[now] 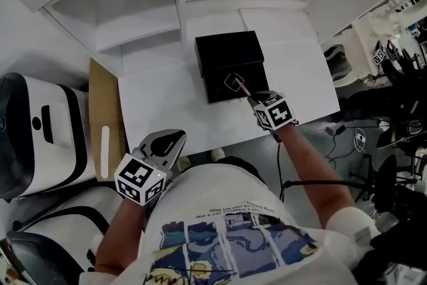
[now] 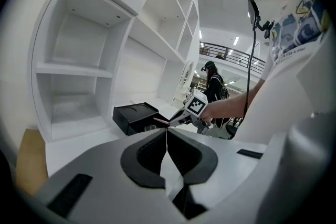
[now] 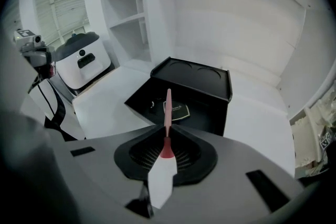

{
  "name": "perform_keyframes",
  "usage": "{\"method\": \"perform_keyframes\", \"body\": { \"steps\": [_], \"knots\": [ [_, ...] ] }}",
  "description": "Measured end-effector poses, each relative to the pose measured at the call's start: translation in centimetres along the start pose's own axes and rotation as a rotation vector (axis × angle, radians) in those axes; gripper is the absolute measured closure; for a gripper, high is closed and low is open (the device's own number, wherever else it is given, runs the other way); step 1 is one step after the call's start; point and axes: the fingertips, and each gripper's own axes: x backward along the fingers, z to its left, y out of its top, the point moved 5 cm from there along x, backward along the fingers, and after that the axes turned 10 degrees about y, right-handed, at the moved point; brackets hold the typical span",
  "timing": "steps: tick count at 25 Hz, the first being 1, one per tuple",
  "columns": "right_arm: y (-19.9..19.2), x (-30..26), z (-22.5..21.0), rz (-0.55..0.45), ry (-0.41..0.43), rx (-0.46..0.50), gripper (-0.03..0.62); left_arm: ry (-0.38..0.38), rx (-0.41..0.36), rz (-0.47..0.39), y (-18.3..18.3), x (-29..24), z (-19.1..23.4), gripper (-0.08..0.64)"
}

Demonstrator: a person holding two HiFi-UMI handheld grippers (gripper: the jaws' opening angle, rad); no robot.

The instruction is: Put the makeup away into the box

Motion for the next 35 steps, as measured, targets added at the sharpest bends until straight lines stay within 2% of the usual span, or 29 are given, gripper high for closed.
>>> {"method": "perform_keyframes", "body": {
  "steps": [6,12,23,28,35],
  "knots": [
    [1.0,-1.0,-4.6,0.062,-0.053,-0.004,0.531,0.053,0.021,0.0,0.0,-0.2,0.2,0.545],
    [1.2,-3.0,-7.3,0.134,-0.078,-0.038,0.531,0.118,0.056,-0.006,-0.2,0.3,0.8,0.545],
    [1.6,-6.5,-8.8,0.244,-0.097,-0.085,0.531,0.182,0.09,-0.021,-0.3,0.9,0.9,0.545],
    [1.7,-7.1,-8.6,0.289,-0.112,-0.048,0.529,0.196,0.093,-0.016,-0.6,0.9,0.6,0.545],
    [1.8,-7.5,-8.6,0.273,-0.116,-0.067,0.529,0.201,0.09,-0.017,-0.2,0.6,0.1,0.545]
  ]
}}
